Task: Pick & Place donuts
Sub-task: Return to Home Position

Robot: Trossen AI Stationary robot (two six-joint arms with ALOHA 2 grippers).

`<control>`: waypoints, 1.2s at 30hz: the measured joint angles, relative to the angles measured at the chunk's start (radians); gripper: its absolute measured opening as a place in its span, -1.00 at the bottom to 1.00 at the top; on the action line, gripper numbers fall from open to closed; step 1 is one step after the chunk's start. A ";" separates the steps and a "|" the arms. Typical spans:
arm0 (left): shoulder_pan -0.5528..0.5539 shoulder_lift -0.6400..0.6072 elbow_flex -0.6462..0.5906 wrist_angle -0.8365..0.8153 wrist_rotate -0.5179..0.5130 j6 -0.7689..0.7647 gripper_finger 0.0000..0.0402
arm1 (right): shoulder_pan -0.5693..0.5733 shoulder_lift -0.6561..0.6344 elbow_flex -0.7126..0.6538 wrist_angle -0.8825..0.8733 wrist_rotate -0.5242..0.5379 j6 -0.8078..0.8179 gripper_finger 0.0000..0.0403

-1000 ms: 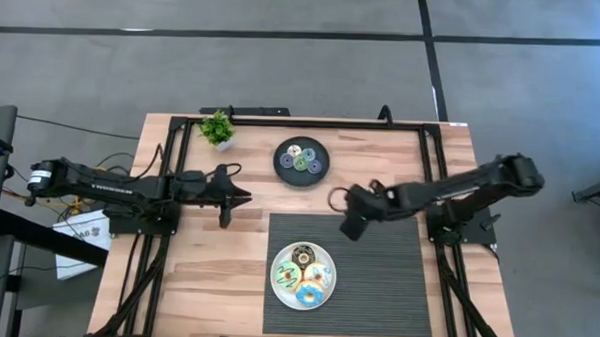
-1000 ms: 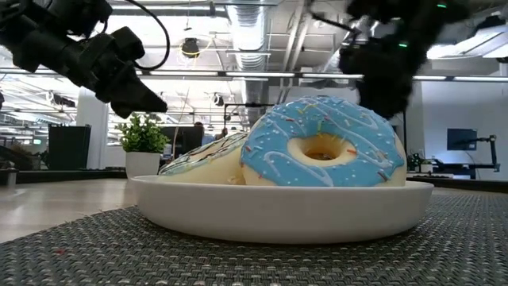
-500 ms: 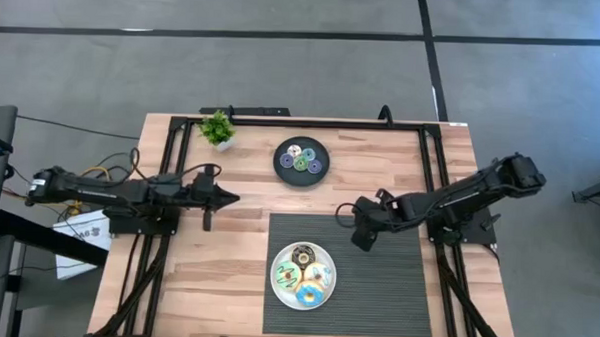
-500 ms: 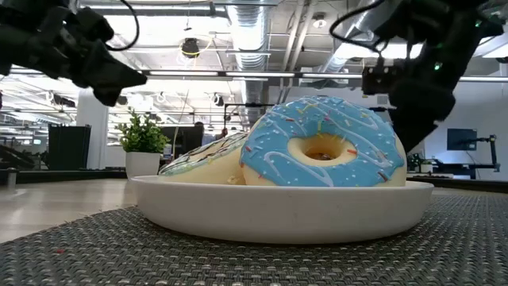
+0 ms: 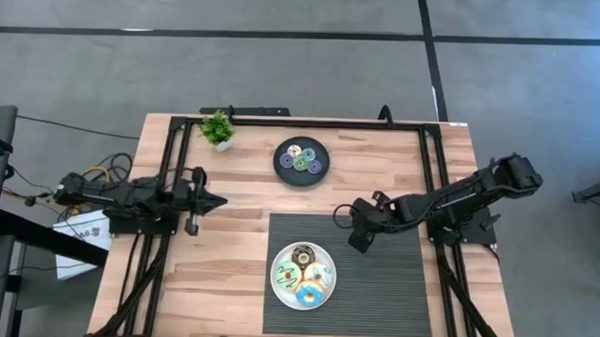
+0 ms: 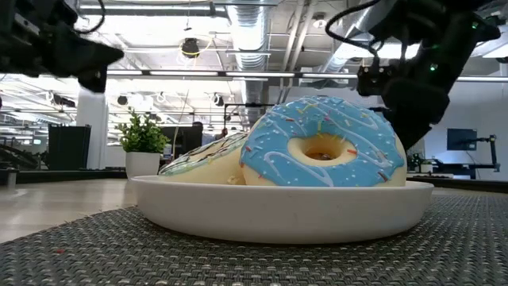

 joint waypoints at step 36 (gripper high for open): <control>0.083 0.006 -0.004 -0.034 0.144 0.082 -1.00 | -0.055 -0.363 -0.266 0.247 -0.063 -0.251 -1.00</control>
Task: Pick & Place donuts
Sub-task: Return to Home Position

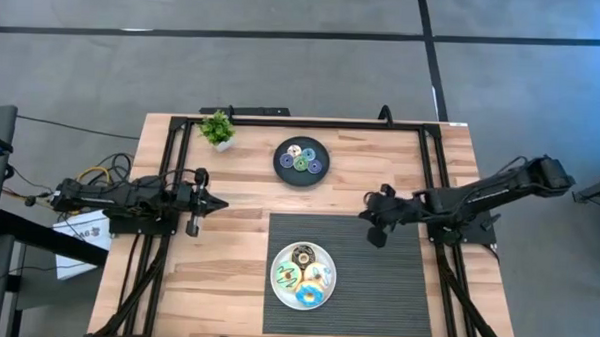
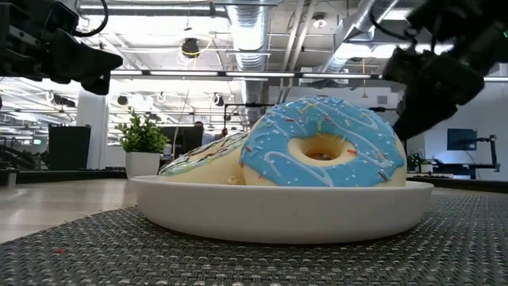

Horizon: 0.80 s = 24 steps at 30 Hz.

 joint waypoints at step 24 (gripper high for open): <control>0.000 0.000 -0.001 -0.002 0.001 -0.002 -1.00 | -0.070 -1.015 -0.402 0.192 -0.131 -0.232 -1.00</control>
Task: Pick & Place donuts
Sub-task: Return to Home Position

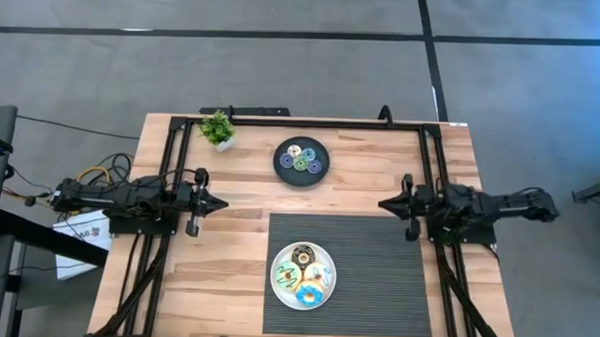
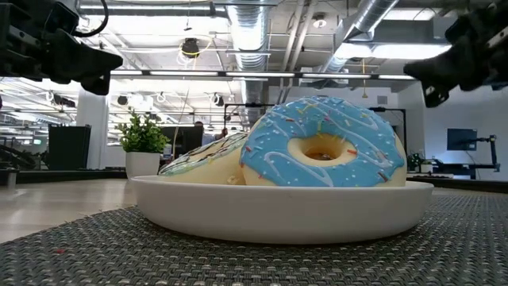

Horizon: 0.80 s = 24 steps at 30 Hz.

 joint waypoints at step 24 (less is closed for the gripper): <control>0.000 0.000 0.000 0.000 -0.001 0.000 -1.00 | -0.068 -0.037 0.000 -0.010 -0.032 -0.002 -1.00</control>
